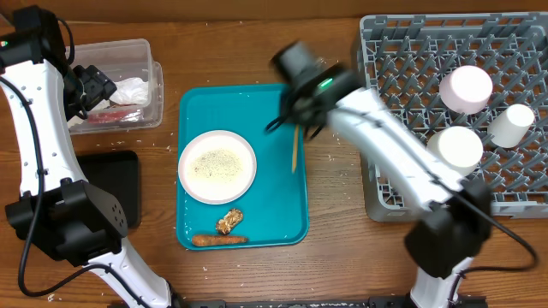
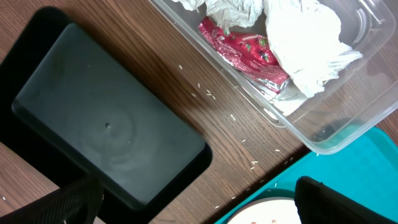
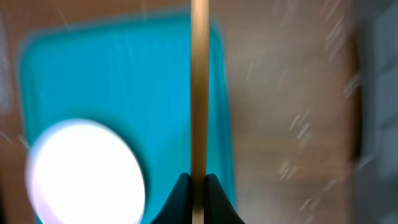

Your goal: Sort waste into correct bins and load items into the dishwasher

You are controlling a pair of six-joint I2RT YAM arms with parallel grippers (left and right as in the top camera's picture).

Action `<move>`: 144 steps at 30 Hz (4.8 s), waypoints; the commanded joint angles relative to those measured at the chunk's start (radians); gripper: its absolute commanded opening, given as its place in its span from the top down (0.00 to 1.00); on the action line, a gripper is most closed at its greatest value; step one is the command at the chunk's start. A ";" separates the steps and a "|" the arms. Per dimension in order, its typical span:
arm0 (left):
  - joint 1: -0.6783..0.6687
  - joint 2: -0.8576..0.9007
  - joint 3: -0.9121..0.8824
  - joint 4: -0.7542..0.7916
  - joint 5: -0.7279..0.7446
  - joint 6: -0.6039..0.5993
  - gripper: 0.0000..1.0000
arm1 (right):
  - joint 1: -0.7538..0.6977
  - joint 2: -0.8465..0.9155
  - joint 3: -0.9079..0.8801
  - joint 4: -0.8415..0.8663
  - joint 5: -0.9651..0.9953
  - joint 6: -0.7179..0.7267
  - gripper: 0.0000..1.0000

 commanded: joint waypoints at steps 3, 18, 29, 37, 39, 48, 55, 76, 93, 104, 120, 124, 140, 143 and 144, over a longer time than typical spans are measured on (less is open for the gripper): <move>-0.003 0.011 -0.003 0.000 0.004 -0.024 0.00 | -0.234 -0.089 0.186 -0.012 0.033 -0.195 0.96; -0.003 0.011 -0.003 0.000 0.004 -0.024 0.00 | -0.483 0.015 0.061 0.072 -0.165 -0.585 0.96; -0.003 0.011 -0.003 0.000 0.004 -0.024 0.00 | -0.483 0.111 0.053 0.169 -0.121 -0.609 0.87; -0.003 0.011 -0.003 0.000 0.004 -0.024 0.00 | -0.482 0.112 0.056 0.134 -0.128 -0.522 0.48; -0.003 0.011 -0.003 0.000 0.004 -0.024 0.00 | -0.482 0.097 0.056 0.123 -0.143 -0.491 0.48; -0.003 0.011 -0.003 0.000 0.004 -0.024 0.00 | -0.473 -0.068 0.056 0.117 -0.446 -0.418 0.43; -0.003 0.011 -0.003 0.000 0.004 -0.024 0.00 | -0.397 -0.137 0.056 0.110 -0.661 -0.346 0.00; -0.003 0.011 -0.003 0.000 0.004 -0.024 0.00 | -0.135 -0.085 0.121 0.008 -0.456 -0.308 0.00; -0.003 0.011 -0.003 0.018 0.360 -0.080 0.00 | -0.665 -0.085 0.205 -0.166 -0.335 -0.308 0.00; -0.139 0.011 -0.003 -0.225 0.635 0.292 0.02 | -0.758 -0.085 0.205 -0.165 -0.335 -0.309 0.00; -0.676 0.013 -0.174 -0.176 0.198 -0.154 0.18 | -0.758 -0.085 0.205 -0.165 -0.335 -0.309 0.00; -0.769 0.013 -0.288 -0.083 0.187 -0.242 0.05 | -0.758 -0.085 0.205 -0.165 -0.335 -0.309 0.00; -0.864 0.013 -0.602 0.341 -0.013 -0.375 0.12 | -0.758 -0.085 0.205 -0.165 -0.335 -0.309 0.00; -0.864 0.013 -0.646 0.373 -0.045 -0.374 0.19 | -0.758 -0.085 0.205 -0.165 -0.335 -0.309 0.00; -0.864 0.013 -0.663 0.389 -0.045 -0.368 0.21 | -0.758 -0.085 0.205 -0.165 -0.335 -0.309 0.00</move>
